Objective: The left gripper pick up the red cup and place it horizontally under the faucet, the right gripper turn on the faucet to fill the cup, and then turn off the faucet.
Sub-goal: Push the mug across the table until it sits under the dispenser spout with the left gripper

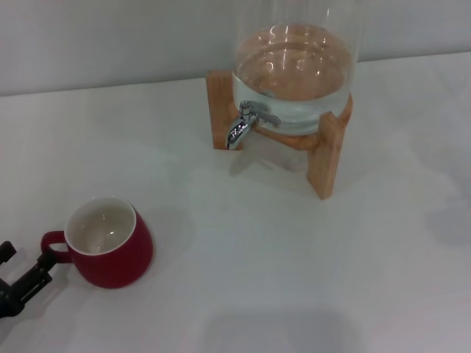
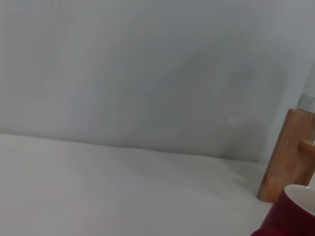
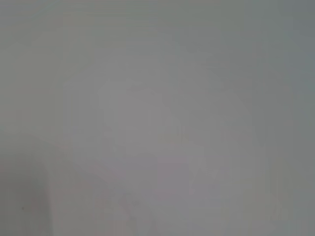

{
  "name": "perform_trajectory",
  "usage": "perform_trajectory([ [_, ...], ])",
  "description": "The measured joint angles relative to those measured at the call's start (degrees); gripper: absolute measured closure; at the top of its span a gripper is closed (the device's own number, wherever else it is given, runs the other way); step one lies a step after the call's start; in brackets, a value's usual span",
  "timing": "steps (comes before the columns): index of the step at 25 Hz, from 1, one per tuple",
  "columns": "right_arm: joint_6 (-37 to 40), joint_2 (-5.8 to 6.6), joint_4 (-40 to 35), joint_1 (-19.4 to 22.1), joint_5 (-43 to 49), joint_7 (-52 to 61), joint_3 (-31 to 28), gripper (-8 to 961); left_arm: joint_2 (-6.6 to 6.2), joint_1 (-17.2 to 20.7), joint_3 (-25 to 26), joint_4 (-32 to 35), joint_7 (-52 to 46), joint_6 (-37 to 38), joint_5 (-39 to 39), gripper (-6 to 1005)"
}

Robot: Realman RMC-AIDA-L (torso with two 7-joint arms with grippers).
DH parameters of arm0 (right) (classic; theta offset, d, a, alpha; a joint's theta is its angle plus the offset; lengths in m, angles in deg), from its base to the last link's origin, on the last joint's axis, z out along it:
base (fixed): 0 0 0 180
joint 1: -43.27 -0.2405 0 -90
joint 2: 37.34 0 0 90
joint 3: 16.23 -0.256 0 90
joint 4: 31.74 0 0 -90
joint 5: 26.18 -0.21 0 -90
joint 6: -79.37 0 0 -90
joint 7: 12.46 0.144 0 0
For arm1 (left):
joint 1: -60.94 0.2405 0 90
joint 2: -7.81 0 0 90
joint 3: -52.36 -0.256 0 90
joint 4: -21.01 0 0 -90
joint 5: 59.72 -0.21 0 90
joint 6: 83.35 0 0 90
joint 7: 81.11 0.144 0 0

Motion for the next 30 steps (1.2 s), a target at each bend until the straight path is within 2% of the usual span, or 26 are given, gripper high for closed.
perform_trajectory([
  [30, -0.1, -0.30, 0.0, 0.2, -0.5, 0.0, 0.0, 232, 0.00, -1.7, 0.1, 0.9, -0.5, 3.2, -1.3, 124],
])
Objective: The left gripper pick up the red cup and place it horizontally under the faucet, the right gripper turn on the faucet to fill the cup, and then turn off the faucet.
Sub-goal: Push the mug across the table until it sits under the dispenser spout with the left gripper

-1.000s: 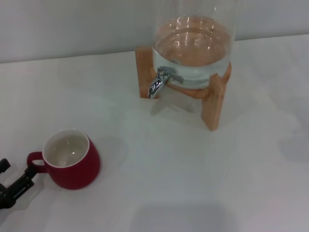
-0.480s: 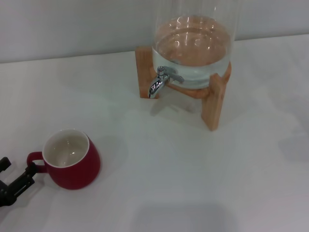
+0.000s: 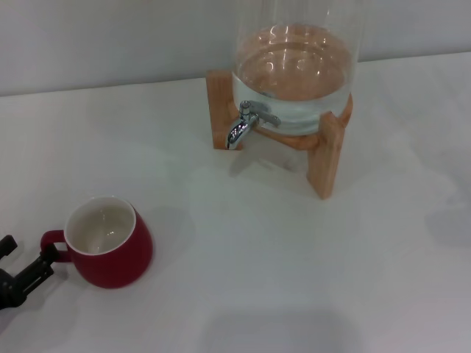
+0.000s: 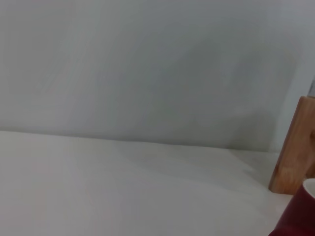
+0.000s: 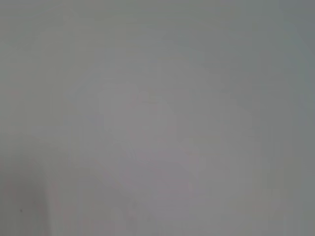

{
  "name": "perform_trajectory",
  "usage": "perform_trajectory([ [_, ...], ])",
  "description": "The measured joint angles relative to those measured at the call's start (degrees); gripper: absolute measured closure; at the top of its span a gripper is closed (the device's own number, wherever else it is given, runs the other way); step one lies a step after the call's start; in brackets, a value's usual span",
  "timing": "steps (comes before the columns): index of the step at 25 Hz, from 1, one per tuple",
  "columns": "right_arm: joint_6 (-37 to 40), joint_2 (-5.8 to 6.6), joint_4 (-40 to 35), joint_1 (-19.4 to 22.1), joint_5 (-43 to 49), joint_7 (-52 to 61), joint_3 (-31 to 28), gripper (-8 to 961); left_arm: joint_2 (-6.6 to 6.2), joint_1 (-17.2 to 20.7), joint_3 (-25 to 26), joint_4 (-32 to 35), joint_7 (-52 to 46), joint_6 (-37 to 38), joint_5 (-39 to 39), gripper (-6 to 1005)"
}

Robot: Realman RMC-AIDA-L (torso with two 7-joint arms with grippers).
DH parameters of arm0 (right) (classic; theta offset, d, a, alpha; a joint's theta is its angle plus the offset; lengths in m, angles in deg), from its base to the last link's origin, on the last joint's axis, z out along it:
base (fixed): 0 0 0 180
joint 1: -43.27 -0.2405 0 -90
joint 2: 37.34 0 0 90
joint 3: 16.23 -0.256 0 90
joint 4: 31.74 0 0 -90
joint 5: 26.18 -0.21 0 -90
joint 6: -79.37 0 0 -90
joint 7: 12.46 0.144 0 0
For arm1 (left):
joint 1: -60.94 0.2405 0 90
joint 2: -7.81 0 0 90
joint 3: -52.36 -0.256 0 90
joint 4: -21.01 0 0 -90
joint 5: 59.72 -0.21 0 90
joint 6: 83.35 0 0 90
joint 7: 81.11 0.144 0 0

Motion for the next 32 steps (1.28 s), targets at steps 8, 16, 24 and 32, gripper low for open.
perform_trajectory([
  [8, 0.0, 0.00, 0.0, 0.0, 0.0, -0.1, 0.0, 232, 0.00, -0.8, -0.1, 0.0, -0.1, 1.1, 0.0, 124],
  [16, 0.0, 0.00, 0.0, 0.0, 0.0, -0.2, 0.0, 232, 0.00, -1.8, -0.1, 0.0, -0.1, 2.2, 0.1, 124],
  [24, 0.0, 0.00, 0.0, 0.0, 0.0, -0.3, -0.1, 232, 0.00, -2.5, -0.1, -0.3, -0.1, 2.7, 0.0, 124],
  [32, 0.0, 0.00, 0.0, 0.1, 0.0, -0.6, -0.1, 232, 0.09, -2.6, -0.1, -0.4, -1.1, 2.7, 0.0, 125],
])
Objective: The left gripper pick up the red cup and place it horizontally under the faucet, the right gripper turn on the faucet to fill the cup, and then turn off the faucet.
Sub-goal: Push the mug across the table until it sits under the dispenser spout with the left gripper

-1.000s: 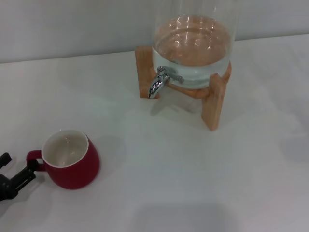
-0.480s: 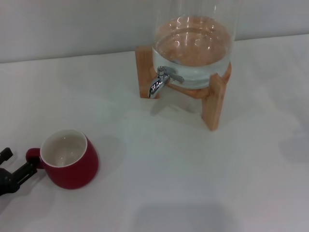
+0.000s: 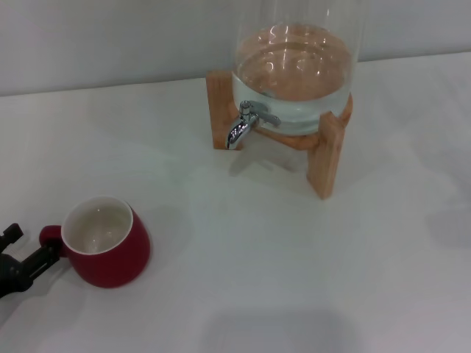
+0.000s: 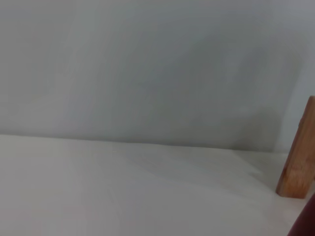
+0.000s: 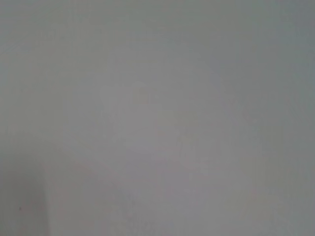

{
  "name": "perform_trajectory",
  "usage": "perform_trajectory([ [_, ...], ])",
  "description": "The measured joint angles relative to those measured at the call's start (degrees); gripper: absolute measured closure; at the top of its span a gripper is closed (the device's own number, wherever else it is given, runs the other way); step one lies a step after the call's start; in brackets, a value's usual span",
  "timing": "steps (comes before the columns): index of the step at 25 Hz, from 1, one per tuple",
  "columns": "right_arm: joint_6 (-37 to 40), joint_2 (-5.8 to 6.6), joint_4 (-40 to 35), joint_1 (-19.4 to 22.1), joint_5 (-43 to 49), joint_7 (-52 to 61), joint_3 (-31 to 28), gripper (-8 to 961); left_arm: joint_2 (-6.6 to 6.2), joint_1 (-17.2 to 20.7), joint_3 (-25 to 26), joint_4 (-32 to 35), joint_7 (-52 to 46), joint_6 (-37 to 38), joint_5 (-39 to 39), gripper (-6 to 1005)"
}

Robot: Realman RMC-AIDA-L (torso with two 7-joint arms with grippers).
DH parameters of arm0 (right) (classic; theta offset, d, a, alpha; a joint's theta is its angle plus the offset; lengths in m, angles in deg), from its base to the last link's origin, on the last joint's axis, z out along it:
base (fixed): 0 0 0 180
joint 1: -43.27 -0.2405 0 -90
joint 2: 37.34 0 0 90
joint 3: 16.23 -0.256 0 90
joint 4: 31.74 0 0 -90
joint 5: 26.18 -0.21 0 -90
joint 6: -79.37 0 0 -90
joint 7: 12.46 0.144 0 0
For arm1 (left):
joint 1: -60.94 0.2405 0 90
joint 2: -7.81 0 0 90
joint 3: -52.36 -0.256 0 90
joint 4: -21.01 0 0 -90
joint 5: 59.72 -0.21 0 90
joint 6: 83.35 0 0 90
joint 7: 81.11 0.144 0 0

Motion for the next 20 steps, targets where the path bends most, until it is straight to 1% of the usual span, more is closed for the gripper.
perform_trajectory([
  [10, 0.0, 0.00, 0.0, -0.1, -0.1, 0.0, 0.0, 232, -0.02, 0.0, 0.0, 0.0, -1.6, 0.0, 0.0, 125],
  [15, 0.0, -0.02, 0.0, -0.1, -0.2, 0.0, 0.0, 232, -0.07, 0.1, 0.0, 0.3, -2.1, -0.6, 0.1, 173],
  [20, 0.0, -0.04, 0.0, 0.0, -0.6, 0.0, 0.0, 232, -0.09, 0.0, 0.0, 0.4, -3.1, -0.6, 0.3, 355],
])
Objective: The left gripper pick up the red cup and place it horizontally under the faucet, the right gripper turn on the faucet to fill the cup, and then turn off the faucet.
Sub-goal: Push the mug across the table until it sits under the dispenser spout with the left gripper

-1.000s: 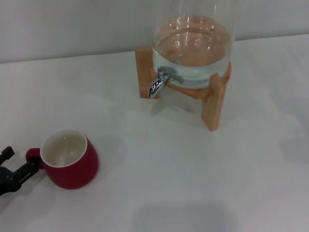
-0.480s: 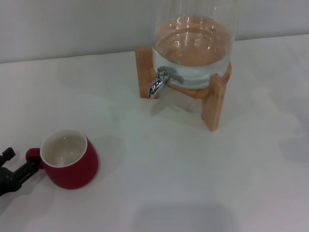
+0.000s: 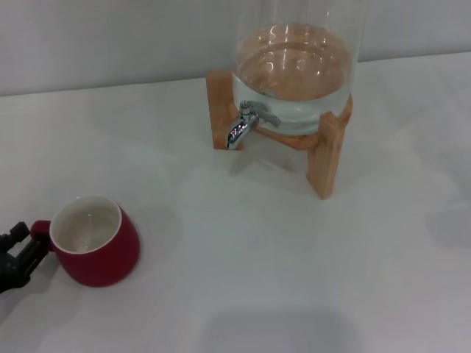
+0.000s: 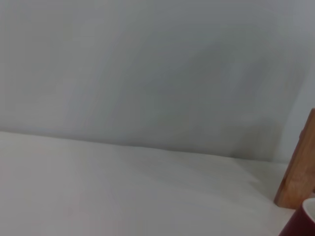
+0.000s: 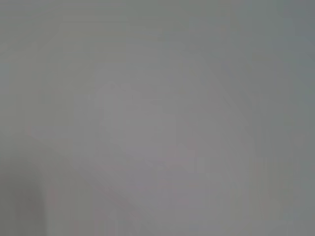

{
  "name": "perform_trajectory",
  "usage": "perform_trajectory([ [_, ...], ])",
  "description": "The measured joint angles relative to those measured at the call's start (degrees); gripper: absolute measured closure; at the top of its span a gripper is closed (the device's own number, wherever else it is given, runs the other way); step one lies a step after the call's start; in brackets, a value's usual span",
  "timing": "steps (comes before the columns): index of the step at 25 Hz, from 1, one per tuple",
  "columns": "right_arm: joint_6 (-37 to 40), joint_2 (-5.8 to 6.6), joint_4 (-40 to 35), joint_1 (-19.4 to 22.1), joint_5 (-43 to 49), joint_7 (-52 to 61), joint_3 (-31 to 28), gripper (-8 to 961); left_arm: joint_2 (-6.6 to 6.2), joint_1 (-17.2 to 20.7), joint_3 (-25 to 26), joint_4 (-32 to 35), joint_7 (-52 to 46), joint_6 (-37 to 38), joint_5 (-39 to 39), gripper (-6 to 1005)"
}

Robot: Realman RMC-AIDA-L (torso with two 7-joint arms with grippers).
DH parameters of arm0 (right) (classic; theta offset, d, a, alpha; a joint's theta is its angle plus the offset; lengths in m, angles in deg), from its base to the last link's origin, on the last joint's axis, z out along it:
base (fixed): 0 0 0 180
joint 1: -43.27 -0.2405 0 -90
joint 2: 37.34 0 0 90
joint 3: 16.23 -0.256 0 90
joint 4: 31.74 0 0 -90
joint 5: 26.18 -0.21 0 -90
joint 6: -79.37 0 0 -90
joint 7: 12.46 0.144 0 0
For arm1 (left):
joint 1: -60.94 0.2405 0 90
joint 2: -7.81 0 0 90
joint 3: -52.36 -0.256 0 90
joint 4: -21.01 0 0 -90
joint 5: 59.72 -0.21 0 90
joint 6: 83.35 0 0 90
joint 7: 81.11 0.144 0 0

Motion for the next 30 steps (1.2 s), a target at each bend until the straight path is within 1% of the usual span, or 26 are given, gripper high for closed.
perform_trajectory([
  [1, 0.0, -0.04, 0.0, 0.0, -0.3, 0.0, 0.0, 232, 0.00, -0.1, 0.0, 0.0, -0.4, 0.2, 0.0, 392],
  [6, 0.0, -0.13, 0.0, 0.1, -0.3, -0.1, 0.0, 232, 0.00, -0.3, 0.0, 0.0, -1.5, 0.5, -0.3, 637],
  [17, -0.1, -0.13, 0.0, 0.2, -0.3, -0.1, 0.0, 232, 0.00, -0.4, 0.0, 0.1, -1.9, 0.2, -0.4, 803],
  [30, -0.1, -0.13, 0.0, 0.2, -0.3, -0.1, 0.0, 232, 0.00, -0.3, 0.0, 0.1, -3.2, -0.8, -0.5, 803],
])
